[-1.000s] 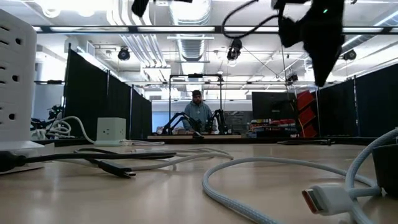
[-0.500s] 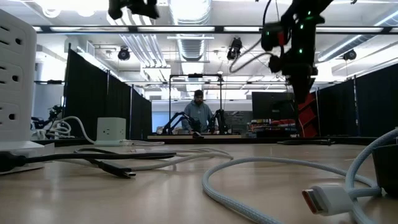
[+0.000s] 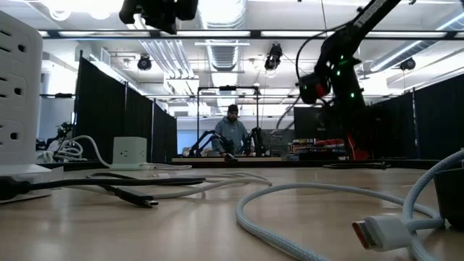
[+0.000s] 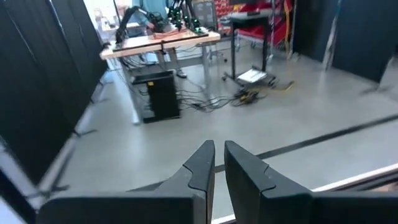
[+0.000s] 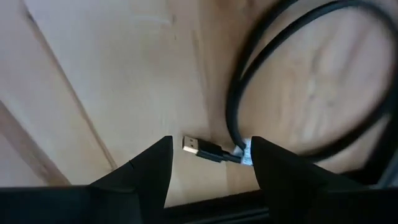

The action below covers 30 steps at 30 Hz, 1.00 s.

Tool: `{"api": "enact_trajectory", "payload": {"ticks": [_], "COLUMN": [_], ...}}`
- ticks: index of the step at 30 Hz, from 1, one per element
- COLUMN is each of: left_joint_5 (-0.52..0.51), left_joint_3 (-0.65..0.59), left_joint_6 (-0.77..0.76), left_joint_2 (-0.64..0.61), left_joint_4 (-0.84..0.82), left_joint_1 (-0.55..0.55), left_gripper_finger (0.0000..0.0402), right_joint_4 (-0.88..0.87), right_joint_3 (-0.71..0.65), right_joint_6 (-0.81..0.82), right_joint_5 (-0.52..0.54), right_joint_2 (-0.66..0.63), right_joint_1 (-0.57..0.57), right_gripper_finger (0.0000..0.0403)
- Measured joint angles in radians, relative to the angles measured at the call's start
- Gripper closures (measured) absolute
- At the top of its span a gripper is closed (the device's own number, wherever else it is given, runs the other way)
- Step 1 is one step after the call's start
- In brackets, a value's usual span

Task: Insert USB
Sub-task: Insert the black charger cable into the black outlet extension

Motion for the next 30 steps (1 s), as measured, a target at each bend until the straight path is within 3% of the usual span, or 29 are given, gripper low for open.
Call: {"api": "enact_trajectory", "payload": {"ticks": [10, 15, 19, 25, 30], "left_joint_5": [0.000, 0.001, 0.002, 0.002, 0.006], "left_joint_3": [0.000, 0.000, 0.000, 0.000, 0.000], "left_joint_6": [0.083, 0.084, 0.084, 0.084, 0.084], "left_joint_2": [-0.008, -0.006, -0.006, -0.006, -0.006], "left_joint_4": [-0.259, -0.313, -0.292, -0.288, -0.288], "left_joint_1": [0.002, 0.008, 0.008, 0.016, 0.020], "left_gripper_finger": [0.0377, 0.0377, 0.0377, 0.0377, 0.0377], "right_joint_4": [0.121, 0.154, 0.141, 0.129, 0.101], "right_joint_3": [0.000, 0.002, 0.003, 0.003, 0.036], "right_joint_6": [0.077, 0.076, 0.131, 0.185, 0.276], "right_joint_5": [0.001, 0.003, 0.000, -0.075, -0.124], "right_joint_2": [0.086, 0.122, 0.152, 0.149, 0.089], "right_joint_1": [-0.047, -0.047, -0.047, -0.047, -0.043], "right_gripper_finger": [0.0202, 0.0209, 0.0251, 0.0388, 0.0395]}}
